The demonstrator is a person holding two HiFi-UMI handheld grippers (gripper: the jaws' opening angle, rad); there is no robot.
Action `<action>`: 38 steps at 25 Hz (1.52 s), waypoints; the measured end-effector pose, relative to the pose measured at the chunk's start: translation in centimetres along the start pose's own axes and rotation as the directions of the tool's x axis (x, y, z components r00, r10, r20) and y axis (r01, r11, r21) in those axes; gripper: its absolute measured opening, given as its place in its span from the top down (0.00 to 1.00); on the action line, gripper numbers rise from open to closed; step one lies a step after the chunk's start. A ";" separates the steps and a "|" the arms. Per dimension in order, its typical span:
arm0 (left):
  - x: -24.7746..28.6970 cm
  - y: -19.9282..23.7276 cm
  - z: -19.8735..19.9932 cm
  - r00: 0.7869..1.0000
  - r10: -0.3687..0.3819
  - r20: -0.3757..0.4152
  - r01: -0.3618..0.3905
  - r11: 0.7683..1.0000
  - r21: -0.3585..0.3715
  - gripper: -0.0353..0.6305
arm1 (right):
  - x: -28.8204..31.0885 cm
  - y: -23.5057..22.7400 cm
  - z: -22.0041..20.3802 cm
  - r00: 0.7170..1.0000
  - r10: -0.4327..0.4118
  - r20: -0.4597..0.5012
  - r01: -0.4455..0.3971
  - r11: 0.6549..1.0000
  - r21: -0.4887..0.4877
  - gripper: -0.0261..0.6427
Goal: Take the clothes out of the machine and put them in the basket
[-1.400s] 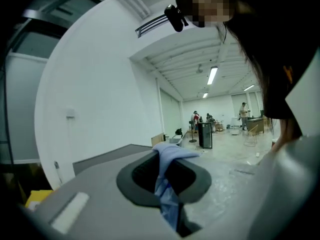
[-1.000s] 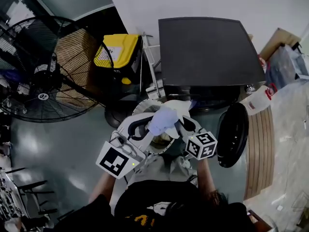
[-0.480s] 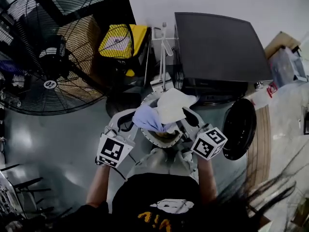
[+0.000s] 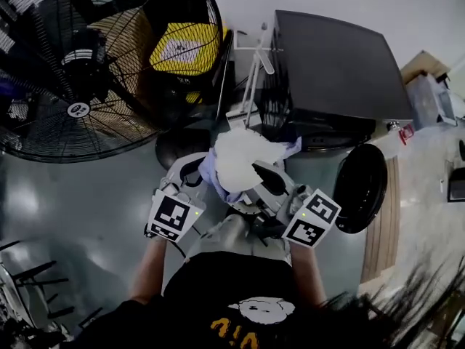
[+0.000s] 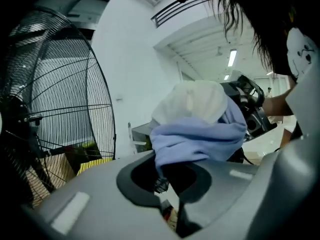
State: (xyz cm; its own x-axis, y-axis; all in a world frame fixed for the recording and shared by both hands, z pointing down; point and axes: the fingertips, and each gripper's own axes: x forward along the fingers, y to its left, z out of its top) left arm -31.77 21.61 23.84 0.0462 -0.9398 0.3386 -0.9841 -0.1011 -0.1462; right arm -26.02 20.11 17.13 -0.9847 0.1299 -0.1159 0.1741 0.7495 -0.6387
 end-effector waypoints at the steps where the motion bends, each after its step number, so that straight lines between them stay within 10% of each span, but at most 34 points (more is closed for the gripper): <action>1: -0.5 0.3 0.2 1.000 -0.001 0.016 0.001 1.000 -0.008 0.93 | 0.6 0.8 0.0 1.000 0.027 0.007 -0.027 1.000 0.011 0.87; 7: -1.2 0.8 -0.6 0.999 -0.021 0.037 0.023 0.998 -0.060 0.93 | 1.1 0.2 -0.5 0.998 0.042 0.047 -0.047 0.993 0.112 0.87; 16: 5.3 -3.0 -9.0 0.972 -0.139 -0.190 0.132 0.990 -0.051 0.93 | -3.2 -9.6 -6.0 0.967 -0.242 -0.076 0.250 0.959 0.136 0.87; 30: 14.1 -4.5 -23.1 0.852 -0.262 -0.453 0.223 0.965 -0.138 0.93 | -9.7 -27.3 -19.3 0.752 -0.543 -0.374 0.622 0.773 0.127 0.86; 38: 16.3 -6.4 -30.8 0.740 -0.354 -0.572 0.290 0.935 -0.203 0.85 | -11.2 -33.6 -26.9 0.648 -0.584 -0.489 0.721 0.676 0.148 0.86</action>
State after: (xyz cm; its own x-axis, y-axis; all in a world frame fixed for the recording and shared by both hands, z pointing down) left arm -29.99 16.98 58.90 0.2841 -0.4728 0.8341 -0.9418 -0.3006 0.1504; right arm -20.97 10.94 60.31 -0.7416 -0.0357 0.6699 -0.5920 0.5045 -0.6285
